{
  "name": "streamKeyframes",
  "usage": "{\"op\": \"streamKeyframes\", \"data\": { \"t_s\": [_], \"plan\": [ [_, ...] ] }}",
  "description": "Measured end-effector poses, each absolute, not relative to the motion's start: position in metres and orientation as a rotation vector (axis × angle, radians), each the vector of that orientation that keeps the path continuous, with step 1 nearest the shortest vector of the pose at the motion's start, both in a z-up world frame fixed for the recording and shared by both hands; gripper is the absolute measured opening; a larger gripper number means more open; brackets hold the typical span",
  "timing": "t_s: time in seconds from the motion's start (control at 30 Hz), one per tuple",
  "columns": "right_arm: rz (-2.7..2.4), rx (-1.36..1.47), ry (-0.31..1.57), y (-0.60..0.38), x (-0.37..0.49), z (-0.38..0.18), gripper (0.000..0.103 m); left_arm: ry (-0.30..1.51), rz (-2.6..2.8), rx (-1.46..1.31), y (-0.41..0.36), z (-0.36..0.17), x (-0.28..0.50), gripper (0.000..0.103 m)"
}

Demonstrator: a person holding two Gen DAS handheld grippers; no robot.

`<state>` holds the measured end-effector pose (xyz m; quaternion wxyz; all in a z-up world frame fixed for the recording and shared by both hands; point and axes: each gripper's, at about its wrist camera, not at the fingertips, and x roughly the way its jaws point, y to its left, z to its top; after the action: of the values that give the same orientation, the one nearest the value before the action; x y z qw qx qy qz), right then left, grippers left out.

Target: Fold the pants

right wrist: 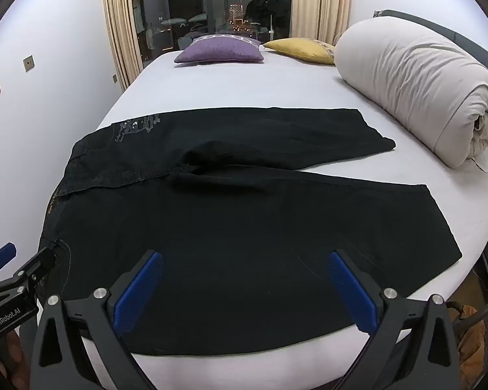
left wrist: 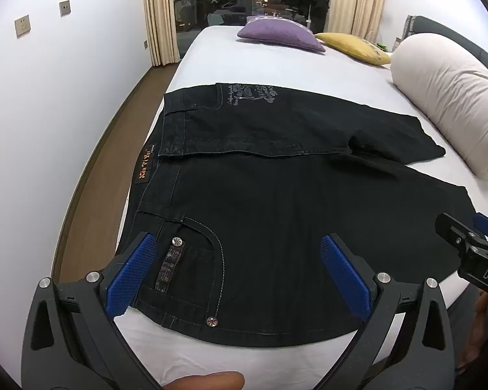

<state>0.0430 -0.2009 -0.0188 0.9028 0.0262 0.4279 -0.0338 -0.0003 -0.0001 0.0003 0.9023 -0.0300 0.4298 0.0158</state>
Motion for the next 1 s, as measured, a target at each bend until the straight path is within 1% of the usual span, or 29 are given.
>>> {"op": "streamKeyframes", "data": {
  "t_s": [0.43, 1.0],
  "plan": [
    [-0.074, 0.049, 0.879, -0.2007, 0.0421, -0.0261, 0.103, 0.887, 0.038, -0.051, -0.0006, 0.0006, -0.0004, 0.103],
    [-0.084, 0.05, 0.883, -0.2012, 0.0419, -0.022, 0.103, 0.894, 0.035, -0.049, 0.0025, -0.0009, 0.0015, 0.103]
  ]
}}
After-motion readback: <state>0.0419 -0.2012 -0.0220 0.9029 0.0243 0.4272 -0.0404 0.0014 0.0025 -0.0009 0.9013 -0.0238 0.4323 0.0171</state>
